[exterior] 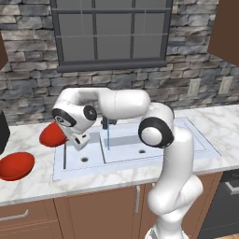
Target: Rinse each bowl for a few seconds and place them down in the sink or on the counter.
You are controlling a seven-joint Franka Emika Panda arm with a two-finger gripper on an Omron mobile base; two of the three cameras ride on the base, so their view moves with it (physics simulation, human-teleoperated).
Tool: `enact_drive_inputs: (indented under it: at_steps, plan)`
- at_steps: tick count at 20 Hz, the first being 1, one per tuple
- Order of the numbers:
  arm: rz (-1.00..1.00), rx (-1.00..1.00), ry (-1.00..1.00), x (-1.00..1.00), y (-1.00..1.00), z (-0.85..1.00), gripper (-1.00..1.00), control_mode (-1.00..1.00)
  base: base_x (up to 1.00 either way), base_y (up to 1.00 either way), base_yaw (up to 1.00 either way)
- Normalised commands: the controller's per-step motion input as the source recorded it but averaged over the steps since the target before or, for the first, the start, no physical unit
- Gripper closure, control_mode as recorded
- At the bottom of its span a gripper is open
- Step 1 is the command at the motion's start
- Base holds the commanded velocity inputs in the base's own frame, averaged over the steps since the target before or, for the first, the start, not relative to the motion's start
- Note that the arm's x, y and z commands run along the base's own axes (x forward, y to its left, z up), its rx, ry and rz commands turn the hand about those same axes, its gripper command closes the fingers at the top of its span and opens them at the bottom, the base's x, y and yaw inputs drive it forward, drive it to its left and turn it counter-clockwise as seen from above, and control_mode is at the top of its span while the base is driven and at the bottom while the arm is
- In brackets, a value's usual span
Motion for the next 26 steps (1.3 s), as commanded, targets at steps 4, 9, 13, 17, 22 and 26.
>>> enact_drive_inputs:
  at_steps: [4, 9, 13, 17, 22, 26]
  plan:
    - [0.00, 0.00, 0.03, 0.32, 0.23, 0.00, 1.00, -1.00, 0.00, 0.00, 0.00]
    - [0.00, -0.01, 0.02, 0.25, 0.27, 0.00, 1.00, -1.00, 0.00, 0.00, 0.00]
    - [0.00, -0.08, 0.01, 0.13, 0.55, -0.08, 1.00, -1.00, 0.00, 0.00, 0.00]
    - [0.00, -0.09, 0.05, 0.16, 0.56, -0.10, 1.00, -1.00, 0.00, 0.00, 0.00]
    - [-0.02, -0.09, 0.05, 0.22, 0.44, -0.11, 1.00, -1.00, 0.00, 0.00, 0.00]
    - [-0.06, -0.10, 0.04, 0.34, 0.26, -0.08, 1.00, -1.00, 0.00, 0.00, 0.00]
